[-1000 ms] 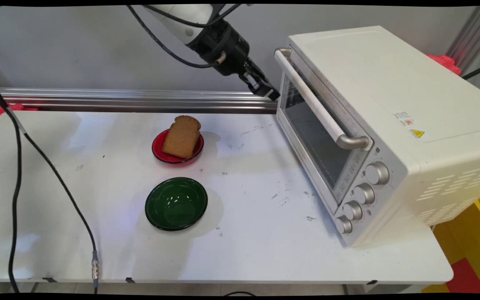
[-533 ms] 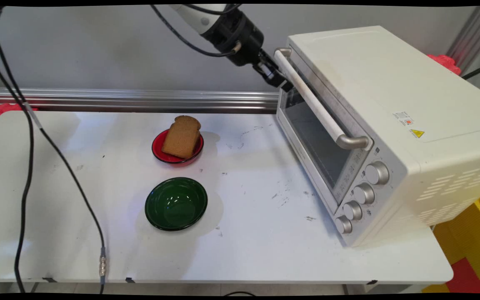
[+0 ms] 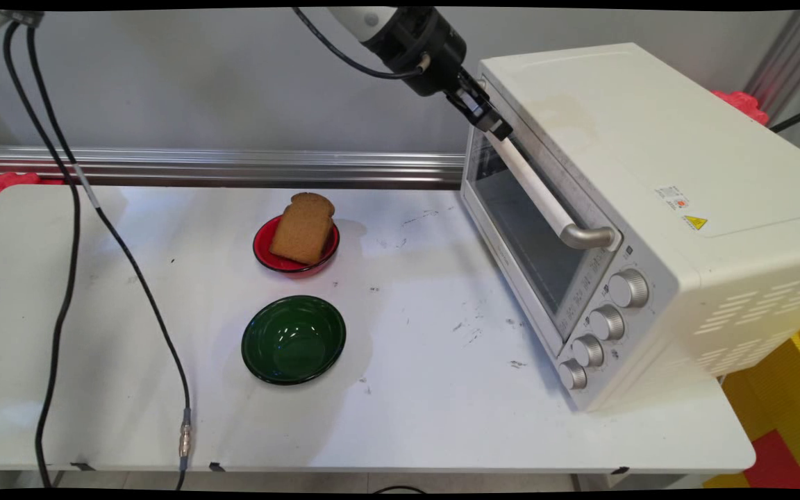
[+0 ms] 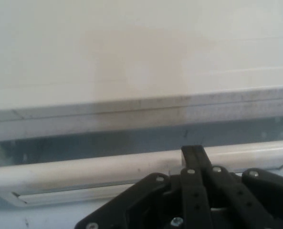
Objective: Open the oven
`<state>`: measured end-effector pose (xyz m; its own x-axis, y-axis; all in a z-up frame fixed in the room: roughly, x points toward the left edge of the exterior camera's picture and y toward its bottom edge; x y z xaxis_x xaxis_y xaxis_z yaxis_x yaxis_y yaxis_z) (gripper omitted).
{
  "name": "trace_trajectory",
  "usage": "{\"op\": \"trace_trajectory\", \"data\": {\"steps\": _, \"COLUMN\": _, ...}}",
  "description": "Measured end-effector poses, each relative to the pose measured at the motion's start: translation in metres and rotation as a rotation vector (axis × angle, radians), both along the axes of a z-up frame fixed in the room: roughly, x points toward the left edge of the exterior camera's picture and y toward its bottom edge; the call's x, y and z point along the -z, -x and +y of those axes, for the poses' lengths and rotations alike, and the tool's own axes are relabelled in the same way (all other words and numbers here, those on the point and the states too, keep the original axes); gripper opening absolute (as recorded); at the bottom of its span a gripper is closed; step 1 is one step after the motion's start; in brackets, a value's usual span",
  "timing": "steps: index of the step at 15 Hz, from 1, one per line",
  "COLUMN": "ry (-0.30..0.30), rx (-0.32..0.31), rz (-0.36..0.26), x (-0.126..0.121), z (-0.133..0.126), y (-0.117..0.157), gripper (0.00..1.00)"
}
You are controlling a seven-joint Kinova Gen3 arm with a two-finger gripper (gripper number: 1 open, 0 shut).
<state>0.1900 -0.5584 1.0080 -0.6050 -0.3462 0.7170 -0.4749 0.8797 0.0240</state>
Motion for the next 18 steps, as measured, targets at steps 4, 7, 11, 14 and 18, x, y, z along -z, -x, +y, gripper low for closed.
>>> {"op": "trace_trajectory", "data": {"steps": 4, "ry": -0.011, "rx": 0.009, "rz": -0.002, "x": 0.003, "z": -0.006, "y": 0.009, "gripper": 0.0}}
{"op": "trace_trajectory", "data": {"steps": 7, "ry": -0.017, "rx": 0.014, "rz": 0.005, "x": 0.006, "z": -0.011, "y": 0.018, "gripper": 0.0}}
{"op": "trace_trajectory", "data": {"steps": 11, "ry": -0.021, "rx": 0.016, "rz": 0.006, "x": 0.009, "z": -0.017, "y": 0.025, "gripper": 0.0}}
{"op": "trace_trajectory", "data": {"steps": 14, "ry": -0.027, "rx": 0.015, "rz": 0.003, "x": 0.014, "z": -0.019, "y": 0.027, "gripper": 0.0}}
{"op": "trace_trajectory", "data": {"steps": 18, "ry": -0.034, "rx": 0.01, "rz": 0.001, "x": 0.02, "z": -0.02, "y": 0.028, "gripper": 0.0}}
